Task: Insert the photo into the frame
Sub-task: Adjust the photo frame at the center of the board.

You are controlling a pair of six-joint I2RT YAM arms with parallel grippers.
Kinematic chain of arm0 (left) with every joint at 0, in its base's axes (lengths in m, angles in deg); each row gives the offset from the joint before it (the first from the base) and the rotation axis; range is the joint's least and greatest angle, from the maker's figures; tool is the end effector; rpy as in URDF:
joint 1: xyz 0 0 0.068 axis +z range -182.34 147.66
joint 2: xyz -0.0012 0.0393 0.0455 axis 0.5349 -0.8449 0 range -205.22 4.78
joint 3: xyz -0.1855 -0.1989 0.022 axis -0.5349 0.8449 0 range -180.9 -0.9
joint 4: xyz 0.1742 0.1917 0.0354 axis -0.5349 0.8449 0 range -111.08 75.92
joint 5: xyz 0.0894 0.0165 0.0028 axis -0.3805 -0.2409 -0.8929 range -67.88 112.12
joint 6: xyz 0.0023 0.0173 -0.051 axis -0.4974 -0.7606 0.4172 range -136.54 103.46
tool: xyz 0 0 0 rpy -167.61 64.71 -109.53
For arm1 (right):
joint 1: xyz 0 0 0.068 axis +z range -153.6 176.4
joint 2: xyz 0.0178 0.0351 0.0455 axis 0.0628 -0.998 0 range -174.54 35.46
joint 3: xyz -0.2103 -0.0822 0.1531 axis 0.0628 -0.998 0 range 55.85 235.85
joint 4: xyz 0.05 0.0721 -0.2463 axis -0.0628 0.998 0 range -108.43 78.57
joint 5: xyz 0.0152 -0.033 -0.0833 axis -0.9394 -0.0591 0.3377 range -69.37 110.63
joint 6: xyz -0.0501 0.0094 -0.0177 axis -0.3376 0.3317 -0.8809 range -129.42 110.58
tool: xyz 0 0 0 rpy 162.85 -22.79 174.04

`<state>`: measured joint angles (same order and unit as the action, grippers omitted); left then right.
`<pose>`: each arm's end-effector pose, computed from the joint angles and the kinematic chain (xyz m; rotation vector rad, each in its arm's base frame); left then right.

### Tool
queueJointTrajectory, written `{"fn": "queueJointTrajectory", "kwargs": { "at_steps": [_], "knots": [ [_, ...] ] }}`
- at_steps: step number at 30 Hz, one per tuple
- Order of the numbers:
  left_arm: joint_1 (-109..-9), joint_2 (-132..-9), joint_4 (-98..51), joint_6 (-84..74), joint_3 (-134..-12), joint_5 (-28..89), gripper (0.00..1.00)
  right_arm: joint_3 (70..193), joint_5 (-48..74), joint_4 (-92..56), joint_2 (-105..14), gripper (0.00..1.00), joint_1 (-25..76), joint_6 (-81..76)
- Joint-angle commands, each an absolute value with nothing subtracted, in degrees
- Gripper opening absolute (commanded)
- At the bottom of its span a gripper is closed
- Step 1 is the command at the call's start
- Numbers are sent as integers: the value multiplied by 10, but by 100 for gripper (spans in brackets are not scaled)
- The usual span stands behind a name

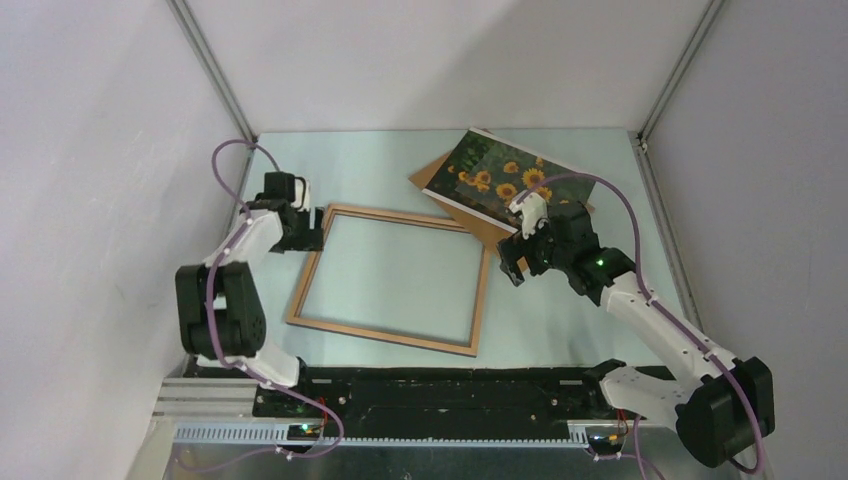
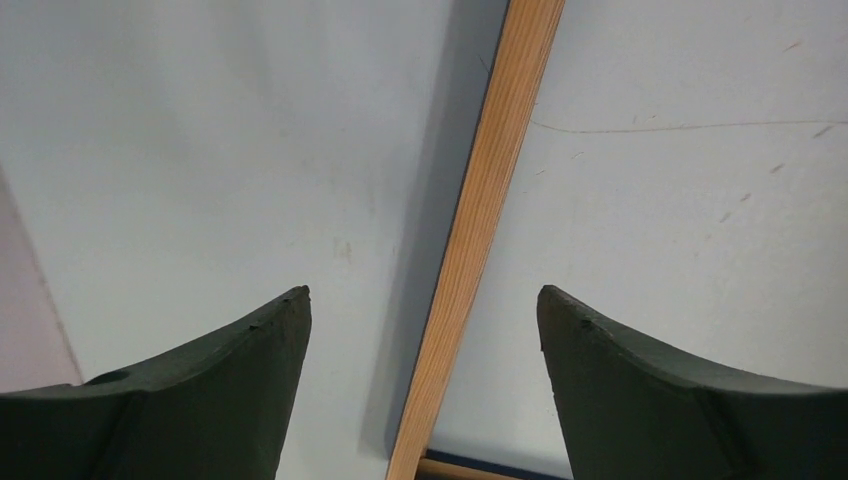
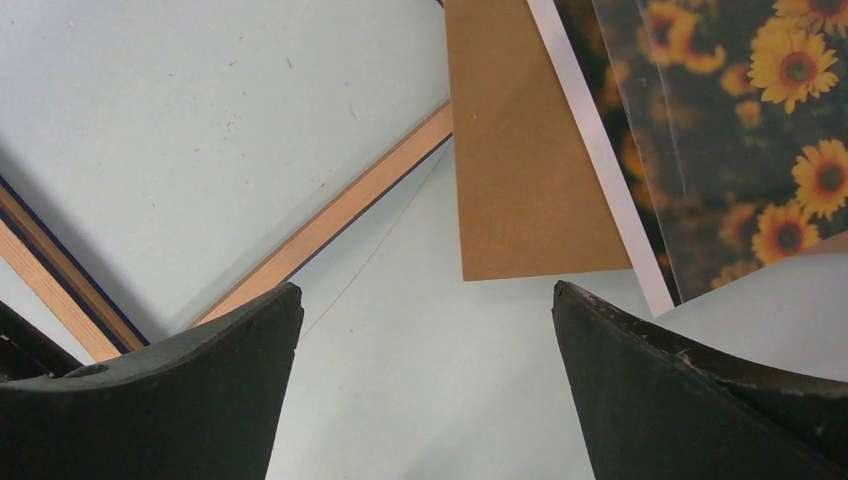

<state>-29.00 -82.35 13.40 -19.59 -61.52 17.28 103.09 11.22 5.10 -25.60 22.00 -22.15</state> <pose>0.3052 0.0207 0.2257 -0.0355 2.6369 0.1492 0.2059 0.1051 0.2780 -0.8171 2.0744 0.3057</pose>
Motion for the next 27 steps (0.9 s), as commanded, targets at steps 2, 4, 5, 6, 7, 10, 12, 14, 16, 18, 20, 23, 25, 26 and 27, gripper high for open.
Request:
{"fn": "queueJointTrajectory", "kwargs": {
  "at_steps": [2, 4, 5, 6, 7, 10, 12, 14, 16, 18, 20, 23, 25, 26, 27],
  "knots": [
    [-299, -886, 162, -196, -642, 184, 85, 1032, 125, 36, -265, 100, 232, -234],
    [-299, -903, 162, -196, -645, 193, 83, 1032, 124, 37, -268, 100, 232, -235],
    [-299, -908, 162, -197, -649, 195, 83, 1032, 124, 37, -268, 100, 233, -235],
    [-299, -916, 163, -197, -650, 200, 81, 1032, 124, 37, -268, 100, 233, -234],
    [-298, -920, 164, -200, -653, 202, 80, 1032, 125, 37, -268, 100, 233, -235],
    [-299, -942, 167, -205, -658, 208, 74, 1032, 126, 37, -268, 100, 233, -236],
    [-299, -954, 169, -212, -662, 210, 68, 1032, 126, 38, -268, 100, 233, -235],
    [-299, -965, 172, -216, -666, 209, 60, 1032, 127, 38, -269, 100, 233, -236],
    [-299, -973, 175, -223, -670, 209, 52, 1032, 128, 39, -270, 100, 233, -237],
    [-299, -982, 180, -230, -679, 204, 44, 1032, 130, 38, -270, 100, 233, -237],
    [-299, -992, 186, -237, -693, 197, 35, 1032, 131, 39, -272, 100, 233, -238],
    [-299, -1012, 200, -246, -716, 186, 22, 1032, 133, 40, -274, 100, 232, -238],
    [-299, -1025, 211, -255, -737, 174, 14, 1032, 137, 41, -275, 100, 233, -238],
    [-299, -1028, 217, -263, -750, 169, 12, 1032, 138, 41, -275, 100, 233, -239],
    [-299, -1036, 221, -273, -757, 157, 8, 1032, 140, 41, -275, 100, 233, -238]
  ]
}}
